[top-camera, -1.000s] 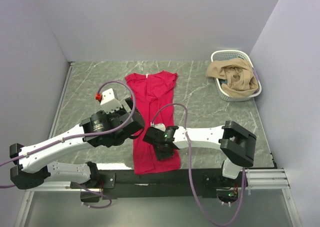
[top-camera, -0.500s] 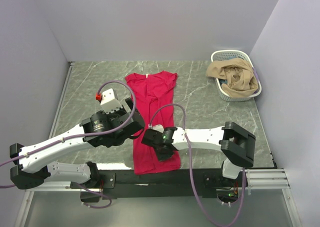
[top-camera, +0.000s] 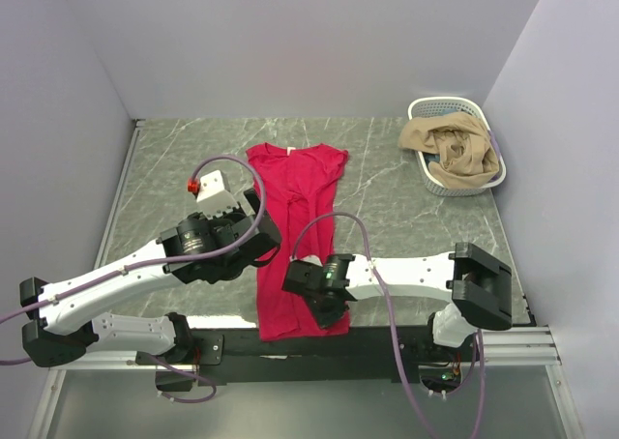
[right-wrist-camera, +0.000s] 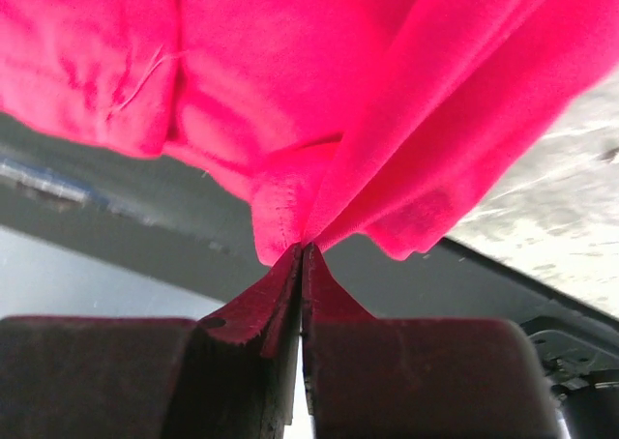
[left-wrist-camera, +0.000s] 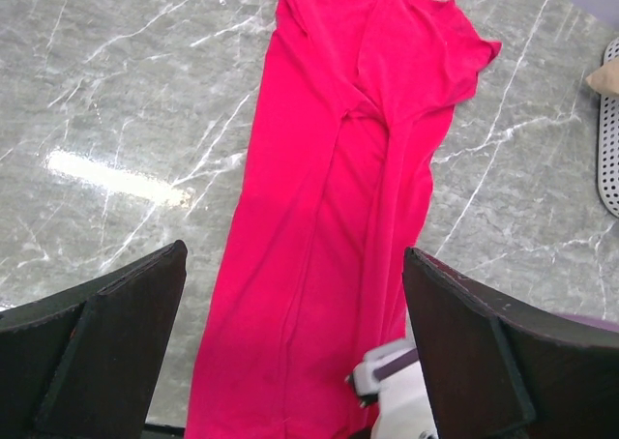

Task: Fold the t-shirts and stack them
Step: Fold the tshirt

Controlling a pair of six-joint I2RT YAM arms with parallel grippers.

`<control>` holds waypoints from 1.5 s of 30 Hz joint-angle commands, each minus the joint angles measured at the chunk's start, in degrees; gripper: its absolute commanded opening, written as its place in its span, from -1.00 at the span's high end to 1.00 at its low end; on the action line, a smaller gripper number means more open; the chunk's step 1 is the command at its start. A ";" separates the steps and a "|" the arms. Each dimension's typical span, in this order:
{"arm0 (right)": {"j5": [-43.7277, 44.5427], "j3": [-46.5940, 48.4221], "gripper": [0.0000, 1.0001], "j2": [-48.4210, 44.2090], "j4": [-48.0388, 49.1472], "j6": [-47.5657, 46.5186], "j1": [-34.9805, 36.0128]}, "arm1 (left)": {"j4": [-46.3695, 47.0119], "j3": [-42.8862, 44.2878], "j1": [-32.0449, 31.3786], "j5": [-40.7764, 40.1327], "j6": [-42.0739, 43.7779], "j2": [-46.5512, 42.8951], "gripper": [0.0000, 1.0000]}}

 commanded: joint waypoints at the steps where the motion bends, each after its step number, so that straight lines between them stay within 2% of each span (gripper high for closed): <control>1: -3.51 0.76 0.75 -2.43 1.31 -1.01 1.28 | 1.77 -0.22 0.56 -0.50 1.81 0.07 -0.99; 2: -4.03 0.41 0.68 -2.17 2.10 -1.28 1.46 | 1.85 -0.22 0.56 -0.50 1.81 -0.02 -0.99; 3: -4.64 0.41 0.49 -1.82 2.54 -1.45 1.37 | 1.85 -0.31 0.73 -0.42 1.89 -0.11 -0.99; 5: 0.34 1.81 0.04 -1.03 -0.26 0.21 1.46 | 1.85 -0.40 0.82 -0.33 2.25 -0.28 -0.99; 6: 0.45 1.64 -0.07 -1.29 -1.23 0.22 1.46 | 1.59 -0.40 0.91 -0.41 2.16 -0.20 -0.99; 8: 7.37 2.08 -0.30 -2.86 -3.68 2.41 1.37 | 1.59 -0.66 1.00 -0.41 2.42 -0.46 -0.99; 10: 10.54 2.52 -0.33 -4.01 -6.85 4.33 0.93 | 1.94 -0.92 1.17 -0.24 3.56 -0.55 -0.99; 11: 13.69 1.91 -0.42 -5.41 -8.08 5.39 0.41 | 2.73 -1.19 1.26 0.20 3.91 -0.55 -0.99; 15: 16.97 -3.27 -0.43 -11.03 -6.96 6.72 -7.31 | 3.17 -2.15 1.53 0.47 3.74 -0.02 -0.99; 16: 17.06 -4.33 -0.43 -12.61 -6.34 5.68 -11.77 | 3.26 -2.16 1.70 0.38 3.92 0.07 -0.99; 18: 17.85 -6.79 -0.43 -17.97 -3.46 4.35 -15.75 | 3.78 -2.15 2.49 -0.23 4.26 0.16 -0.99; 19: 16.72 -7.23 -0.43 -19.64 -1.78 1.74 -21.34 | 4.74 -2.33 3.02 -0.15 5.23 0.07 -0.99; 22: 11.27 -8.12 -0.44 -23.61 7.44 -2.75 -30.58 | 12.73 -4.87 8.36 3.61 11.29 -0.46 -0.99; 23: 10.04 -7.51 -0.43 -23.09 9.47 -4.08 -32.45 | 15.01 -5.75 12.82 5.37 13.04 -0.63 -0.99; 24: 9.77 -6.89 -0.43 -22.22 13.05 -5.13 -33.77 | 22.00 -7.93 15.39 7.30 18.28 -0.90 -0.99; 25: 8.98 -4.28 -0.43 -20.90 13.87 -6.97 -35.26 | 24.33 -8.30 17.68 11.67 20.33 -0.99 -0.99; 27: 7.66 -1.10 -0.43 -15.55 16.85 -9.96 -39.22 | 27.94 -8.66 22.87 13.12 24.45 -0.64 -0.99; 28: 5.65 1.44 -0.43 -13.70 18.17 -10.76 -40.63 | 33.27 -9.09 24.45 15.12 26.22 -0.03 -0.99; 30: 2.22 3.56 -0.43 -8.08 23.35 -12.00 -45.46 | 38.31 -9.45 31.30 20.48 30.35 1.55 -0.99; 31: -2.23 5.49 -0.42 -6.23 25.03 -12.26 -47.13 | 41.81 -9.02 33.32 25.20 31.59 3.82 -0.99; 33: -4.99 7.95 -0.41 -0.43 29.16 -12.09 -52.05 | 45.08 -8.05 37.02 27.26 34.66 6.30 -0.99; 37: -13.17 19.62 -0.41 11.41 30.75 -12.44 -56.98 | 55.71 -6.82 43.70 37.79 37.93 15.32 -0.99; 38: -14.48 22.27 -0.42 13.80 29.54 -12.53 -57.60 | 59.04 -6.38 46.76 43.30 37.93 17.36 -0.99; 41: -18.96 31.24 -0.42 22.33 28.47 -12.62 -59.80 | 62.57 -2.26 50.29 47.64 38.89 25.01 -0.99; 45: -25.38 41.15 -0.44 29.89 27.52 -11.30 -63.22 | 62.76 4.16 54.25 53.35 39.16 34.24 -0.99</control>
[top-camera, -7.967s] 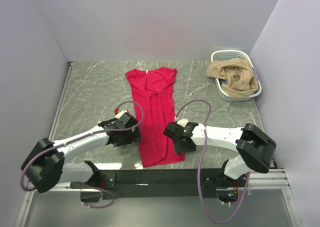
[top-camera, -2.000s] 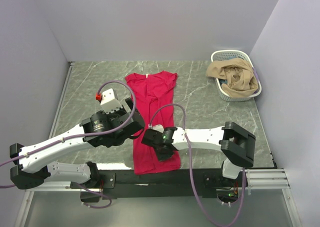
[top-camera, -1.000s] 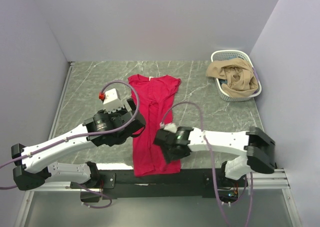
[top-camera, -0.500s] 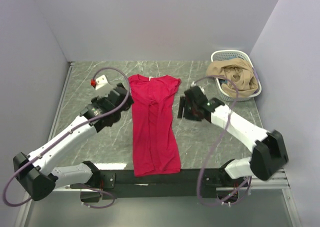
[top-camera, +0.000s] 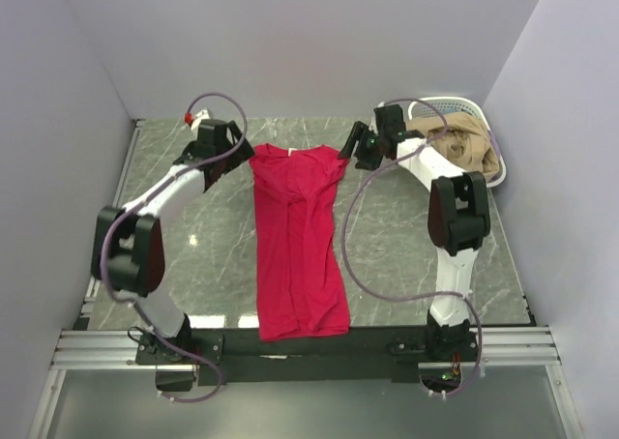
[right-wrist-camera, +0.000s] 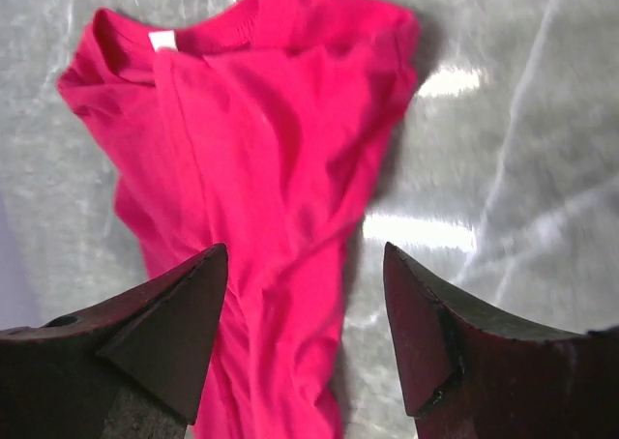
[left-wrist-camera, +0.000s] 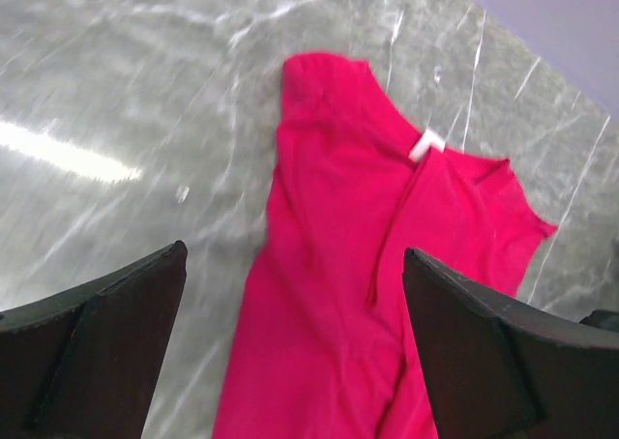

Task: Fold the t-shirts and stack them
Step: Fold the tshirt

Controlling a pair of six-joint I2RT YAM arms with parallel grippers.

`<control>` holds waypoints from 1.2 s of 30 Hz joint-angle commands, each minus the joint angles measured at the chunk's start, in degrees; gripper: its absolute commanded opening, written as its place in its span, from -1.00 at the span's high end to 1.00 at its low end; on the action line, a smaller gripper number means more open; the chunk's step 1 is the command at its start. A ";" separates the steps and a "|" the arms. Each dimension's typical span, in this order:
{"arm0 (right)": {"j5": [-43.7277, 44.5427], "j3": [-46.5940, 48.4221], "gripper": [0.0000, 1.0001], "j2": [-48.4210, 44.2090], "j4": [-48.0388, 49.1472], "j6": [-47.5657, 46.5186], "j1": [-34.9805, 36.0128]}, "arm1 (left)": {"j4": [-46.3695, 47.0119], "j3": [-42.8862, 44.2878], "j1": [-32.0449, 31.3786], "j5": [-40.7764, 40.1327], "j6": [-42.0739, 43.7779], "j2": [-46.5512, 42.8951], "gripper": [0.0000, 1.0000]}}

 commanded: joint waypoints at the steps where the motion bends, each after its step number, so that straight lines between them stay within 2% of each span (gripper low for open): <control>1: -10.26 10.15 -0.44 7.14 -0.64 0.35 -3.53 | 6.61 7.78 4.46 11.01 2.22 8.26 -0.99; 3: -10.45 13.65 -0.45 9.01 -1.52 0.44 -3.89 | 10.02 8.57 5.61 14.51 2.05 10.47 -0.99; 9: -10.01 23.15 -0.47 15.60 -8.21 -0.88 -4.16 | 9.60 16.21 7.73 21.56 1.87 20.23 -0.99; 17: -11.51 27.56 -0.48 21.67 -11.01 -1.23 -4.07 | 9.69 23.68 7.91 30.70 0.82 29.55 -0.99; 28: -15.53 29.67 -0.48 25.97 -9.36 -0.70 -3.72 | 11.71 25.80 7.91 34.66 -1.20 34.82 -0.99; 34: -19.32 35.38 -0.47 30.46 -9.53 -0.97 -2.40 | 11.71 33.25 7.91 39.22 -2.43 40.62 -0.99; 36: -20.90 37.23 -0.38 32.04 -9.00 -0.26 -2.23 | 11.88 35.19 7.91 40.46 -2.96 43.16 -0.99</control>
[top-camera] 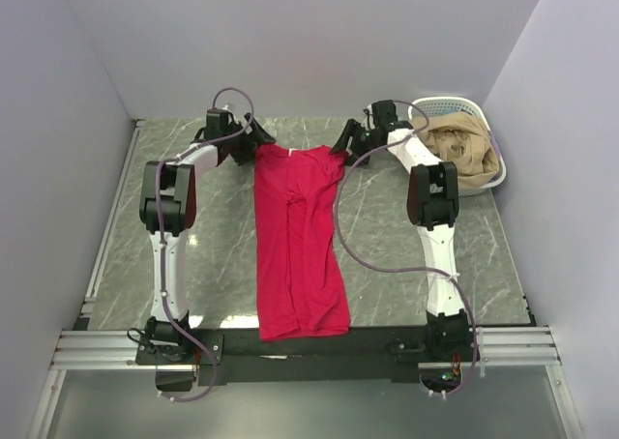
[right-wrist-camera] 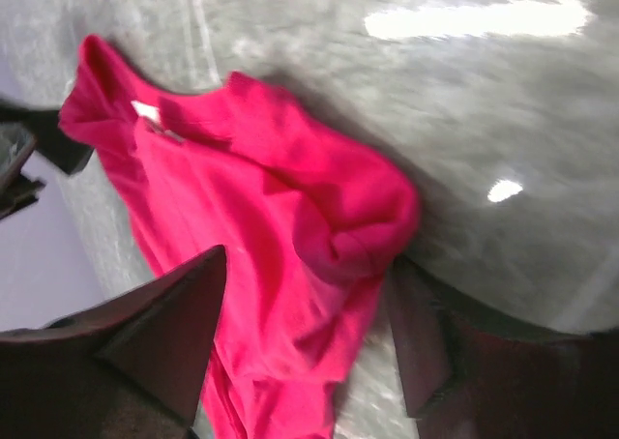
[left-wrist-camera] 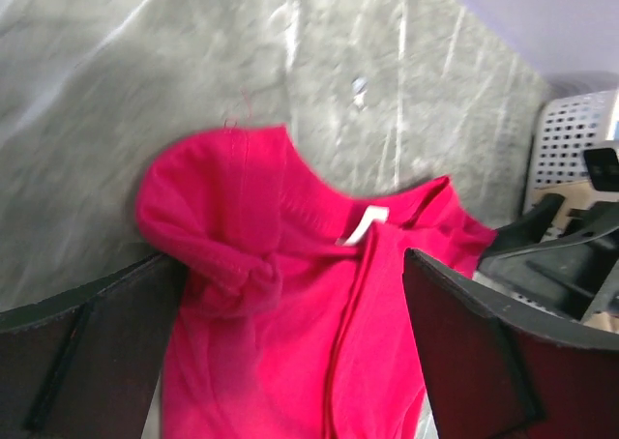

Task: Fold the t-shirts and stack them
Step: Fold the tshirt

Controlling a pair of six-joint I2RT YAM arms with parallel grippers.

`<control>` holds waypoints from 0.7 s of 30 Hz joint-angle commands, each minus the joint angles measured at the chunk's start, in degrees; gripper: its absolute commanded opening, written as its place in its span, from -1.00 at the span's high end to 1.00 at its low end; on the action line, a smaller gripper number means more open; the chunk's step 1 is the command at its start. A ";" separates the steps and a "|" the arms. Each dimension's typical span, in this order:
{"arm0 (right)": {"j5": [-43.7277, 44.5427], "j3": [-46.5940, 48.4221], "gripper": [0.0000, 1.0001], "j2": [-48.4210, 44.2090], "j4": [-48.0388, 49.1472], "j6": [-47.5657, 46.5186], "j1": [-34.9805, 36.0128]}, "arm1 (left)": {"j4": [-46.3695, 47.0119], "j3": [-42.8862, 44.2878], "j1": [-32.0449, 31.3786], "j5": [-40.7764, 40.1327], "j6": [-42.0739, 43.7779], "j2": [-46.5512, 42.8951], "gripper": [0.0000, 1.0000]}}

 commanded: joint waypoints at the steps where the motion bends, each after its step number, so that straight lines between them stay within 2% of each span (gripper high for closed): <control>1: -4.69 4.49 -0.33 3.30 1.81 0.52 1.56 | 2.38 7.35 -0.14 5.75 -1.54 4.18 -0.99; 2: -5.04 4.84 -0.25 3.65 2.52 1.22 1.56 | 2.12 8.68 -0.14 6.11 -1.63 5.06 -0.99; 3: -5.65 4.93 0.01 3.83 3.22 1.58 1.56 | 1.77 10.17 -0.14 6.55 -1.63 6.90 -0.97; 6: -6.71 5.81 0.42 4.36 5.86 3.16 1.47 | -1.04 16.85 -0.14 7.69 -1.37 10.68 -0.80; 8: -6.02 7.38 0.55 4.89 6.39 3.78 1.56 | -2.97 21.86 -0.14 8.13 -1.11 12.36 -0.69; 10: -5.49 7.57 0.54 4.89 8.05 4.48 1.21 | -3.77 24.93 0.13 8.14 -0.84 14.21 -0.70; 11: -4.79 7.48 0.53 4.89 8.32 4.48 1.03 | -3.60 25.21 0.21 8.22 -0.84 14.47 -0.77; 15: -1.63 4.94 -0.08 1.91 10.08 1.85 0.85 | -2.11 21.62 1.09 7.70 0.91 11.59 -0.95; 17: 0.65 1.70 -0.26 -0.20 10.96 -0.69 0.85 | -2.89 18.37 1.09 5.77 4.51 9.21 -0.99; 21: 5.76 -3.76 -0.31 -7.31 12.02 -5.09 0.85 | -5.96 13.71 1.09 -4.22 10.49 0.35 -0.99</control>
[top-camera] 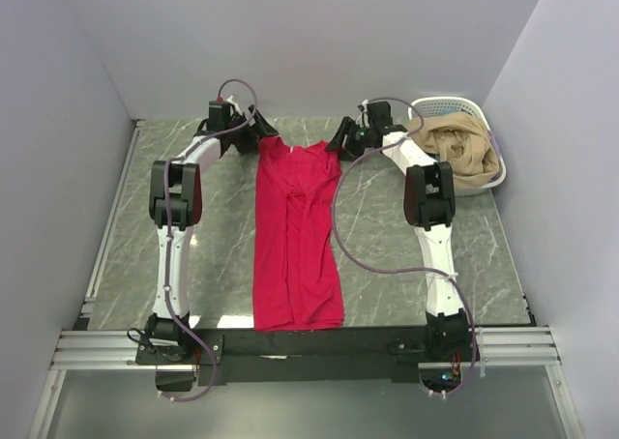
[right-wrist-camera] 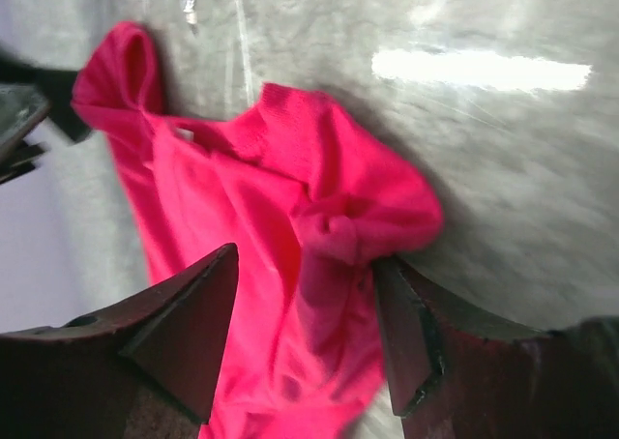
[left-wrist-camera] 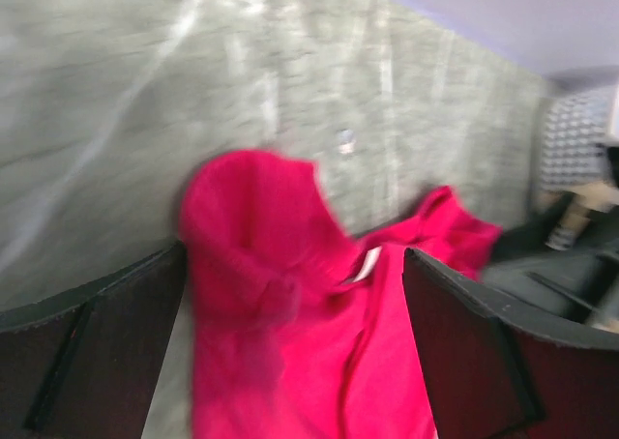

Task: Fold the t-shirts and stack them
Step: Fold the tshirt

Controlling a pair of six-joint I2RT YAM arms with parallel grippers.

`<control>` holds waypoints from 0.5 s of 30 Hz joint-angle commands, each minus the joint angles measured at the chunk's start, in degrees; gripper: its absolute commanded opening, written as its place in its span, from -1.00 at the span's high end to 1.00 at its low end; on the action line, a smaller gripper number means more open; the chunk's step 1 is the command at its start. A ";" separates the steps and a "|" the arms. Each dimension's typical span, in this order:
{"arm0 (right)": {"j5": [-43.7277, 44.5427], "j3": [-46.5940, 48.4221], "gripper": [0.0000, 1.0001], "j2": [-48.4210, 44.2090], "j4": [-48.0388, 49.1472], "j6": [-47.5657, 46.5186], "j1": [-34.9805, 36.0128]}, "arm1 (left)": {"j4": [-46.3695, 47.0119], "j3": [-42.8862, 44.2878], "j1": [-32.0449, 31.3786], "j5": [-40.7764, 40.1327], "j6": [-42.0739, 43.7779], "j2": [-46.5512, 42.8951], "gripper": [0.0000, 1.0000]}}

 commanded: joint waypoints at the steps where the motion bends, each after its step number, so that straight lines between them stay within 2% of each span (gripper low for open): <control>1: 7.88 -5.23 -0.31 -10.47 3.51 -6.51 -0.37 | -3.45 -5.46 0.44 -11.00 9.18 -11.91 -0.99; 4: 11.57 -9.53 -0.32 -15.57 4.83 -8.19 -0.37 | -4.16 -8.80 0.17 -16.97 10.68 -17.45 -0.99; 7: 15.53 -14.20 -0.33 -21.10 5.80 -9.68 -0.28 | -3.99 -10.75 -0.53 -17.53 11.56 -21.93 -0.99; 9: 17.47 -16.48 -0.34 -24.53 5.98 -10.21 -0.28 | -5.30 -9.44 -1.58 -13.85 12.35 -22.47 -0.99; 10: 17.56 -17.10 -0.34 -25.59 6.07 -10.39 -0.28 | -6.09 -6.13 -2.02 -11.31 13.14 -21.86 -0.99; 11: 17.65 -17.80 -0.34 -27.17 5.81 -10.39 -0.37 | -8.88 -3.83 -2.55 -5.11 13.41 -19.51 -0.99; 13: 17.21 -19.12 -0.34 -29.11 6.24 -10.22 -0.20 | -11.36 2.39 -4.22 -1.63 13.24 -16.95 -0.99; 15: 16.42 -22.02 -0.34 -32.01 6.86 -9.95 -0.28 | -9.54 2.78 -5.36 0.75 12.19 -15.27 -0.99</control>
